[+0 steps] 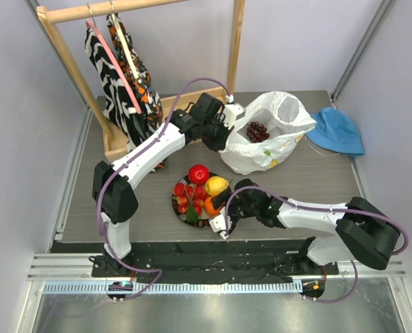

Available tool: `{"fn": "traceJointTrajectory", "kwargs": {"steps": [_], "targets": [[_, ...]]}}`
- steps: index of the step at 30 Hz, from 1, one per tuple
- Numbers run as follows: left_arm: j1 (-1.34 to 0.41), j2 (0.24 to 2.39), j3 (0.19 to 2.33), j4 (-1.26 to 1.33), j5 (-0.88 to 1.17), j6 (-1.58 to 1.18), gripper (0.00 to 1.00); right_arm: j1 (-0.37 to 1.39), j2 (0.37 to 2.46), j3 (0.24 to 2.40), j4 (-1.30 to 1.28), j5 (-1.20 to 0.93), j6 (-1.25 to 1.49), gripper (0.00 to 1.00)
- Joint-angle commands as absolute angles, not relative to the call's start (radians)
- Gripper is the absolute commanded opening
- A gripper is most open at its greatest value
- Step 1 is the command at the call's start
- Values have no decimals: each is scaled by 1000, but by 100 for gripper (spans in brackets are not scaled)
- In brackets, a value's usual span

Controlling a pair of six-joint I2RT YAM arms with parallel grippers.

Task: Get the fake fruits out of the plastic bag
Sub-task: Place the fake fruit on the plate, then adjust the plastic bag at the center of the board.

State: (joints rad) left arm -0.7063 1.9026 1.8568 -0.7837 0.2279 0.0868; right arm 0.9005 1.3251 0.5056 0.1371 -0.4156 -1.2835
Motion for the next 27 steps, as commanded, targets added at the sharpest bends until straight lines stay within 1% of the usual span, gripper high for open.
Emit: {"fn": "traceJointTrajectory", "kwargs": {"steps": [1,4,5,7,10,15,17,19,22,23,25,26,27], "targets": [[-701,1848,1850,-778,247,86,0,908,1302,436,376,-376,-1272,80],[-701,1844,1844,-779,259,80,0,907,1229,416,347,-370,-1269,86],[-701,1844,1842,-779,262,77,0,907,1201,414,295,-377,-1270,87],[-701,1845,1842,-779,271,74,0,907,1119,407,249,-387,-1273,93],[-701,1850,1850,-784,275,72,0,905,1021,400,177,-390,-1267,95],[-701,1844,1858,-793,276,75,0,893,888,475,-10,-295,-1246,95],[-701,1838,1855,-793,278,74,0,861,829,506,-130,-272,-1252,95],[-701,1835,1842,-795,284,74,0,813,799,555,-191,-227,-1233,95],[-701,1819,1812,-792,294,71,0,743,811,652,-192,-147,-1116,94],[-701,1816,1803,-788,295,69,0,688,859,685,-193,-131,-1073,93],[-701,1807,1784,-790,298,72,0,635,919,796,-192,-97,-945,89],[-703,1802,1778,-792,301,77,0,570,961,837,-190,-97,-899,87],[-703,1798,1772,-798,307,83,0,542,1032,918,-190,-98,-858,80]]}}
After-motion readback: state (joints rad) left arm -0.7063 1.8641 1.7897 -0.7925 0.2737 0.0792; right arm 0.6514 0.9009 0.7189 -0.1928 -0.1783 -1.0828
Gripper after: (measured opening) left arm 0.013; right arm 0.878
